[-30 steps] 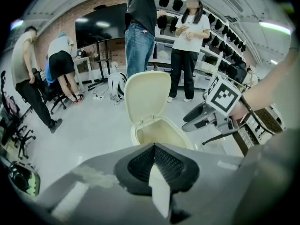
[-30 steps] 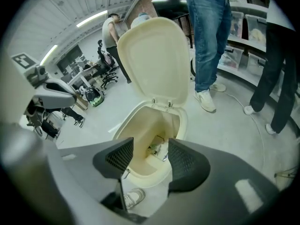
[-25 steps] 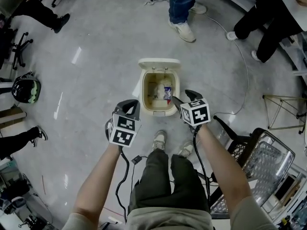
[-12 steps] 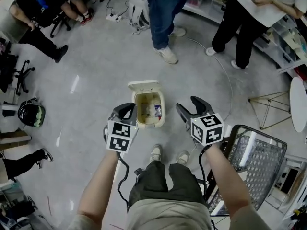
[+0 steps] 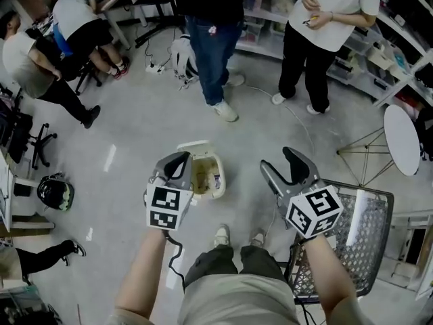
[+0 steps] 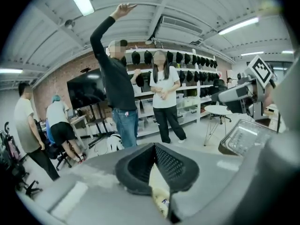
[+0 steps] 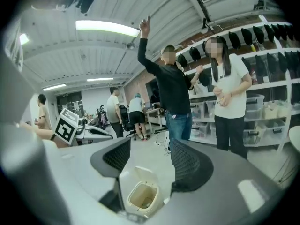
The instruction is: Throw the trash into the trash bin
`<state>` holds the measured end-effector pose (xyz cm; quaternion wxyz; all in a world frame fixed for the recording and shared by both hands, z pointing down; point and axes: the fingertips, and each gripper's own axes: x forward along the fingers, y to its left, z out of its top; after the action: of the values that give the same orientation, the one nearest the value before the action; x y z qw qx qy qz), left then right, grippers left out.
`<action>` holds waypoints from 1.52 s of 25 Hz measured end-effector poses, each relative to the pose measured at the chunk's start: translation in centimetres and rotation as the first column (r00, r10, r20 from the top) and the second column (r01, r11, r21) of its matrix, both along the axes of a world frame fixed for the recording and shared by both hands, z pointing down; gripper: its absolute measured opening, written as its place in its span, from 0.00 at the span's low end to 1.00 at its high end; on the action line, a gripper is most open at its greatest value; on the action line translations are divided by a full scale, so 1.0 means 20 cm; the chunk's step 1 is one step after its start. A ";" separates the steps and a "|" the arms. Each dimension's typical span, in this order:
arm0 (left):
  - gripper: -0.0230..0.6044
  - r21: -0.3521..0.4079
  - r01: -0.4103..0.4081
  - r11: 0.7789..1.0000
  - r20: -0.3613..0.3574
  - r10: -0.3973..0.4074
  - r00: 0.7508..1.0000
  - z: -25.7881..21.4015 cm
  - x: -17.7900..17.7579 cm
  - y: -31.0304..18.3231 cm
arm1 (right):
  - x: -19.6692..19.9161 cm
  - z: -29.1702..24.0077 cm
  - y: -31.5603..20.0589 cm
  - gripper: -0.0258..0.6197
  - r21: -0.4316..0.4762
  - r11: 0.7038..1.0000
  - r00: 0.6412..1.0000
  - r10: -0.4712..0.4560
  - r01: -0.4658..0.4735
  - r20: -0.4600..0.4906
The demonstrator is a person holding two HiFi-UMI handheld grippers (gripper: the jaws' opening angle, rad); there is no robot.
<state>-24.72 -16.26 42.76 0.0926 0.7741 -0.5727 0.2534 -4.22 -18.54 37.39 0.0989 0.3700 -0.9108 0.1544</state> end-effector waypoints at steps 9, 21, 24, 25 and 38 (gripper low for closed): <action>0.04 0.194 -0.122 0.973 0.038 0.117 0.992 -0.68 0.31 0.09 | 0.30 -0.74 0.24 0.47 0.199 0.978 0.995 0.052 -0.068 0.088; 0.04 0.320 -0.296 0.900 0.077 0.286 0.955 -1.05 0.71 0.19 | 0.66 -1.09 0.51 0.46 0.358 0.910 0.977 0.212 -0.210 0.035; 0.04 0.313 -0.333 0.890 0.064 0.330 0.942 -1.05 0.82 0.19 | 0.75 -1.07 0.52 0.46 0.354 0.899 0.964 0.264 -0.259 0.036; 0.04 0.312 -0.348 0.884 0.067 0.345 0.936 -1.05 0.86 0.19 | 0.80 -1.06 0.52 0.46 0.352 0.893 0.957 0.288 -0.282 0.037; 0.04 0.243 -0.602 0.761 0.032 0.614 0.789 -0.90 1.60 0.11 | 1.50 -0.75 0.59 0.51 0.230 0.752 0.768 0.639 -0.618 -0.028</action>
<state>7.31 -14.10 24.76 -0.0745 0.9291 -0.3147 0.1793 25.75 -6.72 22.33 0.0499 0.6704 -0.7376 0.0630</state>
